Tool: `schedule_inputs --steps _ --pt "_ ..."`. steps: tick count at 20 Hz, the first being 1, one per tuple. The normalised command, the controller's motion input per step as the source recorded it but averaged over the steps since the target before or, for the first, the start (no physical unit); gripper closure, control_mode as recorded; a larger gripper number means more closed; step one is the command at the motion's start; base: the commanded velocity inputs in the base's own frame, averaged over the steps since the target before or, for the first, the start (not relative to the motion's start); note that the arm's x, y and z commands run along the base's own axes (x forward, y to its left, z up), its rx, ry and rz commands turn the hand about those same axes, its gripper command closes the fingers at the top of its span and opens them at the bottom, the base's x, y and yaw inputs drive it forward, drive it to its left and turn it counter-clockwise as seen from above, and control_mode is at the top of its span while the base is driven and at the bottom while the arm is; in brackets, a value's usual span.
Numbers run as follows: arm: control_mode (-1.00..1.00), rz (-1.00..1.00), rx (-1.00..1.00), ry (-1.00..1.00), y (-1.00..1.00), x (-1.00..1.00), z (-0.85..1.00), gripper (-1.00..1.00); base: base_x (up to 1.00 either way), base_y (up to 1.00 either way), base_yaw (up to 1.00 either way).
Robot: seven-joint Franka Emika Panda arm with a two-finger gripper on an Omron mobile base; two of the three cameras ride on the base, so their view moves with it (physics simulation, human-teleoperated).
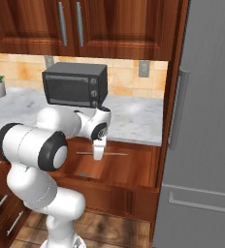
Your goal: Pick up the metallic utensils from the counter and place them in the open drawer. Make sure not to pick up any wooden utensils.
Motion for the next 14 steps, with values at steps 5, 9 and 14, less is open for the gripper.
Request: schedule_inputs --steps 5,9,14 --pt "-1.0 -0.08 0.0 -0.21 0.11 0.12 -0.3 1.0 0.0 0.0 0.0" --pt "-1.0 -0.14 0.0 -0.21 0.02 0.33 -0.15 1.0 0.0 0.0 0.0" --pt "-1.0 -0.14 -0.02 -0.1 0.0 0.43 -0.11 1.0 0.0 0.0 0.0"
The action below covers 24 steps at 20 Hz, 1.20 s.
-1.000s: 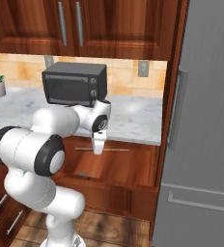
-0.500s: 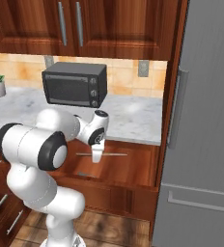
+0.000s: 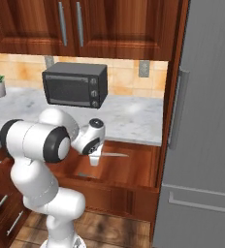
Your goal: Pick up the metallic utensils from the counter and place them in the open drawer. Make sure not to pick up any wooden utensils.
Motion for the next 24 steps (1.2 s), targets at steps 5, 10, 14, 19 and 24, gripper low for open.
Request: schedule_inputs --steps 5,10,14,19,24 --pt "-1.0 -0.07 -0.02 -0.02 0.0 0.35 -0.12 1.0 0.0 0.0 0.0" --pt "-1.0 -0.01 -0.01 0.09 0.0 0.1 -0.15 1.0 0.0 0.0 0.0" --pt "-1.0 0.0 -0.03 0.21 0.0 0.0 -0.43 1.0 0.0 0.0 0.0" --pt "-1.0 0.0 -0.01 0.12 0.0 0.19 -0.28 1.0 0.0 0.0 0.0" --pt "-1.0 -0.01 0.0 0.01 0.0 0.37 -0.15 1.0 0.0 0.0 0.0"
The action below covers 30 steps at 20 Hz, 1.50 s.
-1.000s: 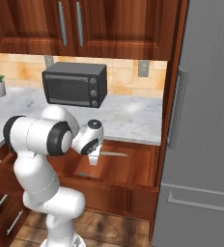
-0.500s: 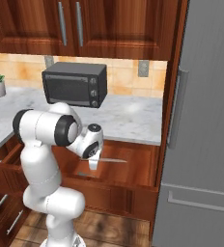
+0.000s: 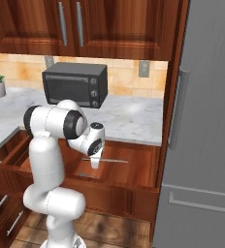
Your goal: Pick up the metallic utensils from the counter and place them in the open drawer. Make sure not to pick up any wooden utensils.
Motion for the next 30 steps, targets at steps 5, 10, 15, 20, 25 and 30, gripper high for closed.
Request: schedule_inputs --steps 5,10,15,20,25,30 --pt "-1.0 -0.02 0.0 0.0 0.0 0.29 -0.5 1.0 0.0 0.0 0.0" --pt "-1.0 -0.03 0.0 0.0 0.0 0.27 -0.62 1.0 0.0 0.0 0.0" --pt "-1.0 -0.01 0.0 0.0 0.01 0.3 -0.58 -1.0 0.0 0.0 0.0" --pt "-1.0 -0.01 0.0 -0.01 0.0 0.13 -0.13 -1.0 0.0 0.0 0.0" --pt "-1.0 0.0 0.0 -0.01 0.0 0.0 0.49 -1.0 0.0 0.0 0.0" --pt "-1.0 0.0 0.0 -0.04 0.0 -0.15 1.0 -1.0 0.0 0.0 0.0"
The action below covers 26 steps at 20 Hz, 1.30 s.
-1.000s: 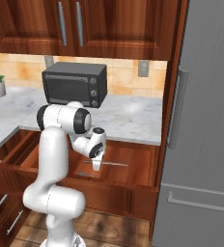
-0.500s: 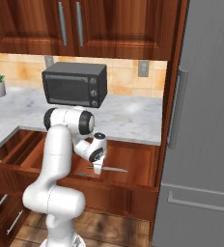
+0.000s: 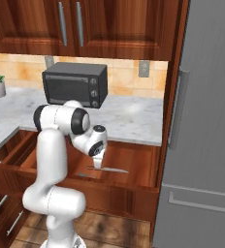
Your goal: Pick up the metallic utensils from the counter and place them in the open drawer. Make sure not to pick up any wooden utensils.
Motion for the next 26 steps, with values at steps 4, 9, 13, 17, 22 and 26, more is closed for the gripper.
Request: schedule_inputs --steps 4,9,13,17,22,26 --pt "-1.0 0.0 -0.02 -0.02 0.01 -0.46 1.0 -1.0 0.0 0.0 0.0" --pt "-1.0 0.0 -0.06 -0.01 0.02 -0.56 1.0 -1.0 0.0 0.0 0.0" --pt "-1.0 0.0 -0.11 0.0 0.03 -0.52 1.0 -1.0 0.0 0.0 0.0" --pt "-1.0 0.0 -0.13 0.0 0.0 -0.52 1.0 -1.0 0.0 0.0 0.0" --pt "-1.0 0.0 -0.08 -0.02 -0.02 -0.82 1.0 -1.0 0.0 0.0 0.0" --pt "-1.0 0.02 0.03 -0.27 -0.26 -1.0 0.83 -1.0 0.0 0.0 0.0"
